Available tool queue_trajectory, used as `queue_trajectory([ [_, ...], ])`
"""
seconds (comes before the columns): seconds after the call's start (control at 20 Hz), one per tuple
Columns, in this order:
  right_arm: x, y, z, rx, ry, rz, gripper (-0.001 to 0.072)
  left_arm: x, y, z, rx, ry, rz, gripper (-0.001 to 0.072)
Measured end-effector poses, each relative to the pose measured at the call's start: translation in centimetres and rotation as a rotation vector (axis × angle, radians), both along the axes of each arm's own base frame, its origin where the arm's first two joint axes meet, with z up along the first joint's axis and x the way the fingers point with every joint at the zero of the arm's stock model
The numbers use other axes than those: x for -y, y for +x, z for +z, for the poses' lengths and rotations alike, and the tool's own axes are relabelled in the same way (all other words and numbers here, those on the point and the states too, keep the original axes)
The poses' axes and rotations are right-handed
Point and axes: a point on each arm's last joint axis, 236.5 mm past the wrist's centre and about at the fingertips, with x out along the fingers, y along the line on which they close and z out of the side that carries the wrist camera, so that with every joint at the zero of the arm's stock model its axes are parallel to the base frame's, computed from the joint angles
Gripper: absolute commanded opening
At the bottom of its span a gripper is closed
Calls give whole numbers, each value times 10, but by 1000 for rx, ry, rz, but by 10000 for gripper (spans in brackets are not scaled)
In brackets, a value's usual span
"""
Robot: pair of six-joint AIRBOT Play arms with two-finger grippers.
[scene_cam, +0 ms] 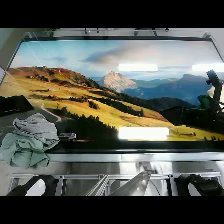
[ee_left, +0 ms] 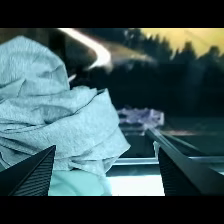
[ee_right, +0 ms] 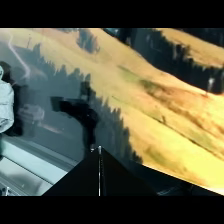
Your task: Fold the shirts.
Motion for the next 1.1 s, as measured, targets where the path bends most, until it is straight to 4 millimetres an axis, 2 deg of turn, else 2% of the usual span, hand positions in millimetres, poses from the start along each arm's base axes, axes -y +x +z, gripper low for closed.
queue_trajectory([
  [0.2, 0, 0, 0, 1, 0, -1, 14, -7, 1, -41, -146, -36, 13, 717],
  [0.45, 0, 0, 0, 1, 0, -1, 14, -2, -21, -99, -287, -78, 26, 714],
  [0.5, 0, 0, 0, 1, 0, -1, 14, 0, -26, -110, -305, -83, 28, 676],
  [0.55, 0, 0, 0, 1, 0, -1, 14, 1, -31, -120, -315, -85, 32, 549],
  [0.6, 0, 0, 0, 1, 0, -1, 14, 2, -37, -130, -332, -83, 33, 360],
  [0.65, 0, 0, 0, 1, 0, -1, 14, 0, -44, -138, -350, -73, 31, 67],
  [0.7, 0, 0, 0, 1, 0, -1, 14, -1, -51, -145, -366, -62, 30, -2],
  [0.75, 0, 0, 0, 1, 0, -1, 14, -2, -55, -150, -375, -53, 31, 17],
  [0.85, 0, 0, 0, 1, 0, -1, 14, 3, -50, -150, -364, -47, 13, 18],
  [0.9, 0, 0, 0, 1, 0, -1, 14, 14, -38, -144, -327, -66, -15, 18],
  [1.0, 0, 0, 0, 1, 0, -1, 14, 60, 4, -117, -190, -160, -110, 20],
  [1.1, 0, 0, 0, 1, 0, -1, 14, 125, 46, -69, -28, -266, -261, 21],
])
